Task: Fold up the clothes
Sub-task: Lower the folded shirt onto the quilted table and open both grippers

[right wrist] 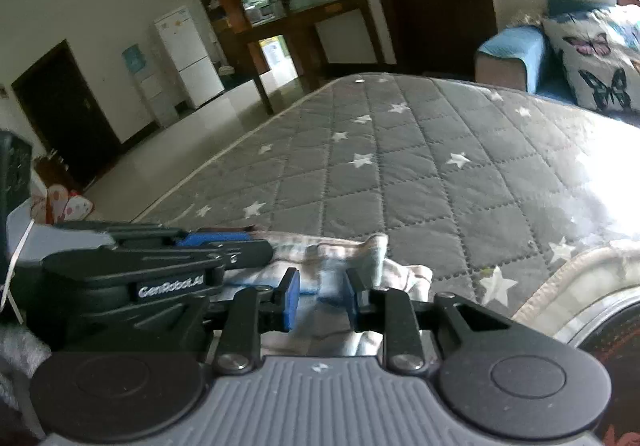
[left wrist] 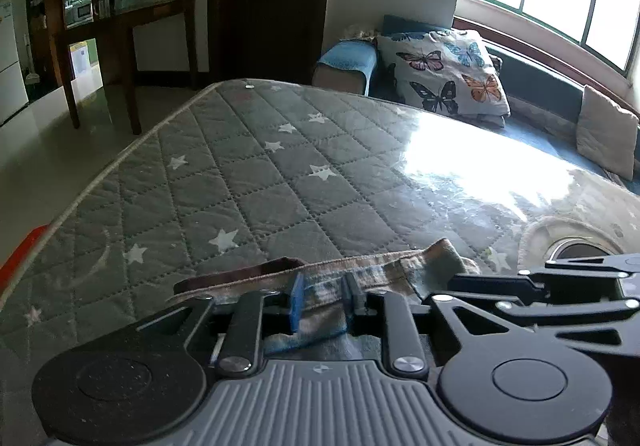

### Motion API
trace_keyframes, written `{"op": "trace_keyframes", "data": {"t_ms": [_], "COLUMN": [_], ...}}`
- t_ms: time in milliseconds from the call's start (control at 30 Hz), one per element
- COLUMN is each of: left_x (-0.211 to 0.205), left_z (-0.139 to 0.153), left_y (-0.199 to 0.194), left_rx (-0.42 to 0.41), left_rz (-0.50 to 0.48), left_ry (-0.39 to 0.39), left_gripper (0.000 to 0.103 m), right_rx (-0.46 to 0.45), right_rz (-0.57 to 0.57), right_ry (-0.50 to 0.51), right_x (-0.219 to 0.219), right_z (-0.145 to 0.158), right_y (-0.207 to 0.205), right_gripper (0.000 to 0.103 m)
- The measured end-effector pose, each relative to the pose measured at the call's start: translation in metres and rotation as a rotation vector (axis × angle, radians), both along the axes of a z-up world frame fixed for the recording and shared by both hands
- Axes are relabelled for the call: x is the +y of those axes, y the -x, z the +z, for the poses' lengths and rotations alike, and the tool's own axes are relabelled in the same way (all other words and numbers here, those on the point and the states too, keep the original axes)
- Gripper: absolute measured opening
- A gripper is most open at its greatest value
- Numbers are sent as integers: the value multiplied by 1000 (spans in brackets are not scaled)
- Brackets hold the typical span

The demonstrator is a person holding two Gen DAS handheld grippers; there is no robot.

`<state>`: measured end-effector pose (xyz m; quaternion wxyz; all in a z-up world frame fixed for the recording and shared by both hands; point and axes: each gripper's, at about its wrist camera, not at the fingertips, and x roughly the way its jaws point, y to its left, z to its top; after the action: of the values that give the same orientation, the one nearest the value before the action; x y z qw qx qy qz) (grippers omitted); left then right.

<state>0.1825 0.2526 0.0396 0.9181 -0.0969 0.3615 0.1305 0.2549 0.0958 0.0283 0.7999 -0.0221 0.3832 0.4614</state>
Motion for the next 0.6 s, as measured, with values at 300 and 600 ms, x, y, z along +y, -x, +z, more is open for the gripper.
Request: {"op": "trace_keyframes", "data": {"t_ms": [300, 600], "left_x": [-6, -13], "left_z": [13, 13], "left_y": [43, 108], "left_rx": [-14, 4], "left_rz": [5, 25], "left_ry": [0, -16], "left_gripper": [45, 47], "right_rx": [-43, -69], "right_rz": [95, 144], "right_ry": [50, 90], "right_x": [-14, -41], "right_z": [13, 19], "right_y": [43, 91], "right_gripper": [24, 24]}}
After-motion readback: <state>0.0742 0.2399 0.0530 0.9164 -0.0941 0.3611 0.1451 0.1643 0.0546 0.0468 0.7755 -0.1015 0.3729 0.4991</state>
